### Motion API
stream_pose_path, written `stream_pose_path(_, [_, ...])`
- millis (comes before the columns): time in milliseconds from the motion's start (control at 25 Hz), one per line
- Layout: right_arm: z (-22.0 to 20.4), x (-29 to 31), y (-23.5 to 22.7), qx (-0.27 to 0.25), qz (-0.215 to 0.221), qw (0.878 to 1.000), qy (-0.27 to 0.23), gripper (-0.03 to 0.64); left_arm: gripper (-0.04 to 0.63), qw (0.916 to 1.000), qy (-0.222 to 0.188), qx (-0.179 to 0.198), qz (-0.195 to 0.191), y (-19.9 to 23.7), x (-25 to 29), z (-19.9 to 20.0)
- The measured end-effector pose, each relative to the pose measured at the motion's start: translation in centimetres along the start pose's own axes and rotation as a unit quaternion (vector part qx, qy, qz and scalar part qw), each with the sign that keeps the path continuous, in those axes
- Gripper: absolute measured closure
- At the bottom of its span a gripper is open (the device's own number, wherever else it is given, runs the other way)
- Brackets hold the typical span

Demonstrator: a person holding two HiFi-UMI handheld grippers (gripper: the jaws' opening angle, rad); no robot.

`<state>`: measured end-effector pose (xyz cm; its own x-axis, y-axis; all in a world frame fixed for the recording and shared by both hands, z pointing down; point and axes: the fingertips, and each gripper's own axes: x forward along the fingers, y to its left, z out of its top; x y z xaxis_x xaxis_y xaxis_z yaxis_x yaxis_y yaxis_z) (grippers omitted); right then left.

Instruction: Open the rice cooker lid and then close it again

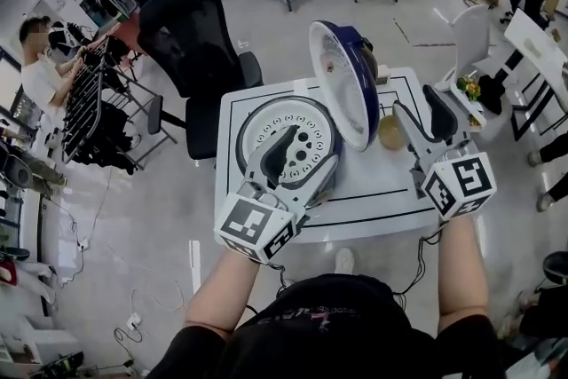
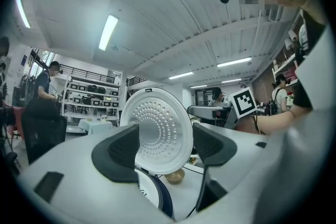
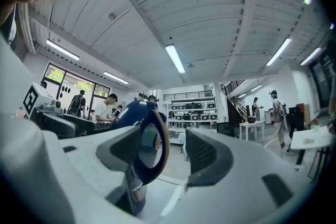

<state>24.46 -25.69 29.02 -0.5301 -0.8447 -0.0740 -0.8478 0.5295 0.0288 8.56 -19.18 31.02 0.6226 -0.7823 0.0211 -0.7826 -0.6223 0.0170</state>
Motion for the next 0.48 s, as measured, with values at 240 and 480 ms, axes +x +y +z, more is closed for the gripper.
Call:
stream_pose_path(240, [-2.1,4.2,-0.5,0.004,0.034,0.999,0.029,0.350,0.279,0.9995,0.004,-0.005,0.031,1.4,0.8,-0.1])
stream_pose_path(480, [-3.9,7.4,-0.9,0.007,0.059,0.997,0.048,0.350,0.279,0.9986,0.009,-0.009,0.052,2.0,1.4,-0.6])
